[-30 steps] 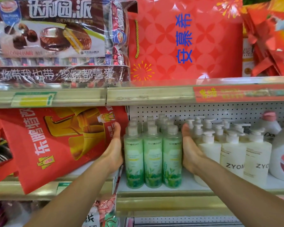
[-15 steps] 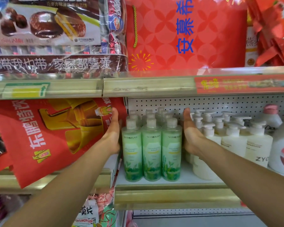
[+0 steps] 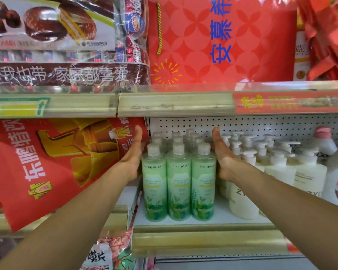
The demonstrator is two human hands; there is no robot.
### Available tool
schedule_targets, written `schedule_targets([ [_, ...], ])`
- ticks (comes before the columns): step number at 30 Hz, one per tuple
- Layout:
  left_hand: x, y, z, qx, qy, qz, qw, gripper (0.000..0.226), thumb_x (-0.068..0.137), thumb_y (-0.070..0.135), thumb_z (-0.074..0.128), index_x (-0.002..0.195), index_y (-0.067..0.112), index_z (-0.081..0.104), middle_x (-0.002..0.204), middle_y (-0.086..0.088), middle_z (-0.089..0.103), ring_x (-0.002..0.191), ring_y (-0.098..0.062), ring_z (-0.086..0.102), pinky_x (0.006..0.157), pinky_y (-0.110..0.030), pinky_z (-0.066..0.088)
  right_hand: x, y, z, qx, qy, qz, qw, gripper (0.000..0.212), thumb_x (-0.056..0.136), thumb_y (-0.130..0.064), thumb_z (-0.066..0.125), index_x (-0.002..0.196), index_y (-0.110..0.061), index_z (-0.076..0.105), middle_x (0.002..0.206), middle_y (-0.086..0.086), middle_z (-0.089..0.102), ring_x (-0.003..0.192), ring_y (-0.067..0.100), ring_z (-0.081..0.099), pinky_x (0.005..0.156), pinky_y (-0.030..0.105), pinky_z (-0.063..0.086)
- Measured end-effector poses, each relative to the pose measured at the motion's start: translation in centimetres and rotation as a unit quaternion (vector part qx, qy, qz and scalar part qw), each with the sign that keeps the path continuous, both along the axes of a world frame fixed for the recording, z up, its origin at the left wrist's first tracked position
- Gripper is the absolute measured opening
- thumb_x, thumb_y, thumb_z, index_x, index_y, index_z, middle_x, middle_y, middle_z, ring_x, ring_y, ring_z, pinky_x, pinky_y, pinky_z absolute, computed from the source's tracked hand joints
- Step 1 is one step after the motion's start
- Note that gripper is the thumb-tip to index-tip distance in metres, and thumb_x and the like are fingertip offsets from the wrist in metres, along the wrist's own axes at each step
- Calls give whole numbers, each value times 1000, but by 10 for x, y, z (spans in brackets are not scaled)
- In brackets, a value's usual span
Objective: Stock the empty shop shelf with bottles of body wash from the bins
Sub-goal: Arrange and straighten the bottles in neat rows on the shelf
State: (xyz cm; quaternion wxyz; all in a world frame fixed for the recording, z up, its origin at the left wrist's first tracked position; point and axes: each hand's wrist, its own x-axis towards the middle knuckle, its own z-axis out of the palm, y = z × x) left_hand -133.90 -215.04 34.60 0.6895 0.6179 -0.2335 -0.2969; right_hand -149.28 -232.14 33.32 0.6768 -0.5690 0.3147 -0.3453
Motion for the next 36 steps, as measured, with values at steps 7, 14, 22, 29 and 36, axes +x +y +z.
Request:
schedule_targets([
  [7, 11, 1, -1, 20, -26, -8, 999, 103, 69, 94, 25, 143, 26, 45, 150, -6, 45, 138, -27, 41, 118, -52, 21, 1, 4, 5, -7, 10, 19, 1000, 92, 64, -88, 41, 122, -19, 61, 123, 11, 65, 110, 30, 62, 102, 49, 45],
  [14, 16, 2, -2, 48, -70, -27, 996, 129, 36, 106, 36, 140, 30, 52, 149, -4, 47, 138, -26, 42, 117, -55, 21, 5, -9, 7, 7, 29, 47, 998, 91, 70, -87, 40, 125, -18, 60, 120, 12, 66, 104, 30, 66, 98, 48, 48],
  [22, -3, 13, 27, 29, -218, -53, 974, 89, 57, 95, 45, 137, 56, 41, 156, 11, 31, 145, -18, 27, 120, -48, 16, 4, -7, 51, -156, 111, 106, 976, 78, 79, -69, 58, 141, -24, 43, 150, 1, 40, 134, 27, 40, 113, 49, 30],
  [29, -18, 30, 19, 119, -408, -96, 900, 75, 71, 73, 59, 139, 46, 45, 157, 19, 25, 144, -8, 22, 117, -34, 21, 0, -8, 53, -252, 208, 180, 928, 89, 61, -80, 56, 135, -31, 52, 147, -2, 45, 136, 21, 40, 115, 49, 26],
  [36, -42, 37, 10, 70, -350, -45, 933, 87, 76, 63, 64, 150, 46, 21, 158, 10, 26, 140, -11, 29, 110, -29, 30, -16, 17, 56, -227, 172, 124, 950, 86, 79, -80, 38, 146, -26, 37, 154, 1, 33, 141, 25, 32, 117, 48, 23],
])
